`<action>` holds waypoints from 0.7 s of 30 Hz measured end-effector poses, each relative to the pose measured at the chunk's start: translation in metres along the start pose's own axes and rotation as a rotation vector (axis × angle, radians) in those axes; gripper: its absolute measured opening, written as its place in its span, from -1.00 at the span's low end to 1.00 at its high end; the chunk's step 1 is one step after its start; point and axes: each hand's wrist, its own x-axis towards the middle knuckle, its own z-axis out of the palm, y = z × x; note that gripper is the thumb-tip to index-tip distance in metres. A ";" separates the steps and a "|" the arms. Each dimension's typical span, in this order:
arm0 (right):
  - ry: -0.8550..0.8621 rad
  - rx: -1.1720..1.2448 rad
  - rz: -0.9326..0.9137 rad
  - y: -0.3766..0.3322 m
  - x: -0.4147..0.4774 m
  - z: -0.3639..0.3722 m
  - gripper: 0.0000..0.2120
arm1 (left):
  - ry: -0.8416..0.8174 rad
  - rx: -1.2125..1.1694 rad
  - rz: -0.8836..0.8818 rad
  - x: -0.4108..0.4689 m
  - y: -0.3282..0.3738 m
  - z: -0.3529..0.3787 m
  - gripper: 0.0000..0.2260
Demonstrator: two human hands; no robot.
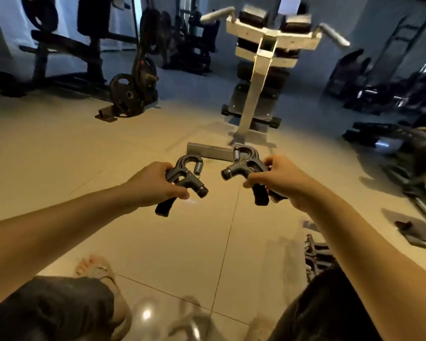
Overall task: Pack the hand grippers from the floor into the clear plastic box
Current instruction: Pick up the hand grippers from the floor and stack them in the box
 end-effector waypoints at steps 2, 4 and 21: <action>0.030 0.035 0.036 0.029 -0.017 -0.014 -0.64 | -0.050 0.028 0.016 -0.005 0.018 0.030 -0.66; 0.058 0.086 0.065 0.059 -0.036 -0.031 -0.65 | -0.096 0.059 0.040 -0.010 0.036 0.060 -0.66; 0.212 0.068 0.277 0.180 -0.081 -0.152 -0.63 | -0.287 0.166 0.190 -0.003 0.130 0.212 -0.66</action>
